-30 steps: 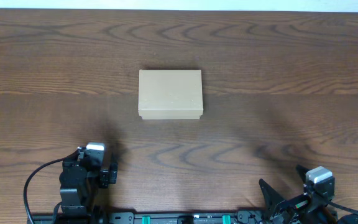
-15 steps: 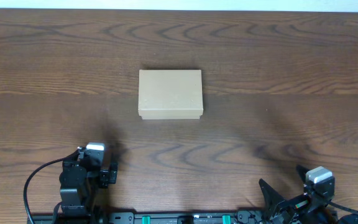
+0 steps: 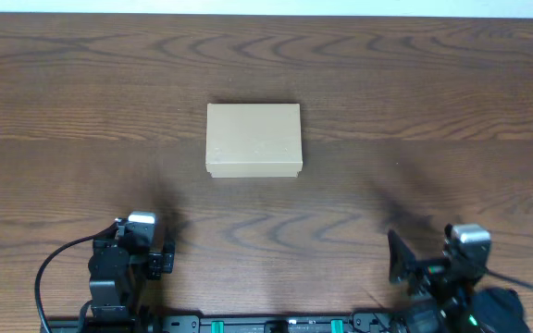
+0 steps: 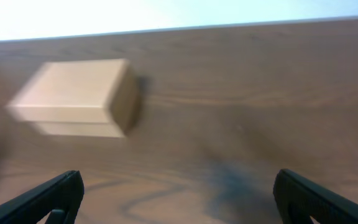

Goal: Pack container

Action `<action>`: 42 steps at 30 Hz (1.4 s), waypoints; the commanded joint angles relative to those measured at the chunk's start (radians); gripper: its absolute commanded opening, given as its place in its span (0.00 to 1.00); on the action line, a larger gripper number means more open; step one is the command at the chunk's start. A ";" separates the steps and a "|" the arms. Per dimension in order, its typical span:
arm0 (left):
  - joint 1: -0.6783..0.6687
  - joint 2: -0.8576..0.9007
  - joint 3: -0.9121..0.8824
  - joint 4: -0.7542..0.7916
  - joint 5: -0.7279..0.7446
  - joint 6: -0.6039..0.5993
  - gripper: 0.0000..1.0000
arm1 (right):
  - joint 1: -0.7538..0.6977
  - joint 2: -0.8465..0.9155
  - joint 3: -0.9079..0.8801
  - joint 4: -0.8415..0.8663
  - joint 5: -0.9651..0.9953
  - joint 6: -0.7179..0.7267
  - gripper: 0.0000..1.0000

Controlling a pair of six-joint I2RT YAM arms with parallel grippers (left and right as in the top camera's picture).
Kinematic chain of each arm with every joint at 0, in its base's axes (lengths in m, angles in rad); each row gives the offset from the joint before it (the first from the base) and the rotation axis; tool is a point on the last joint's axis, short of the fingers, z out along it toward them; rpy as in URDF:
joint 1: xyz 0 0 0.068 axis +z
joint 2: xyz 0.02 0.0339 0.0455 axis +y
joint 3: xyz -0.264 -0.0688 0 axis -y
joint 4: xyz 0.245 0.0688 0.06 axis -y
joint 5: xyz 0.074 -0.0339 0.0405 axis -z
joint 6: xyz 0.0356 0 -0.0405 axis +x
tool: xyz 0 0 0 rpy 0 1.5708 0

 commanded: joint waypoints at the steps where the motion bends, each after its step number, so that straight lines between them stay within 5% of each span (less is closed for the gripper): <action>1: -0.003 -0.008 -0.008 0.002 -0.021 0.006 0.96 | -0.062 -0.013 -0.122 0.070 0.074 0.011 0.99; 9: -0.003 -0.008 -0.008 0.002 -0.021 0.006 0.95 | -0.167 -0.088 -0.348 0.142 0.031 0.016 0.99; 22: -0.003 -0.008 -0.008 0.002 -0.021 0.006 0.95 | -0.205 -0.089 -0.471 0.148 -0.155 -0.073 0.99; 42: -0.003 -0.008 -0.008 0.002 -0.021 0.006 0.95 | -0.205 -0.089 -0.478 0.153 -0.191 -0.129 0.99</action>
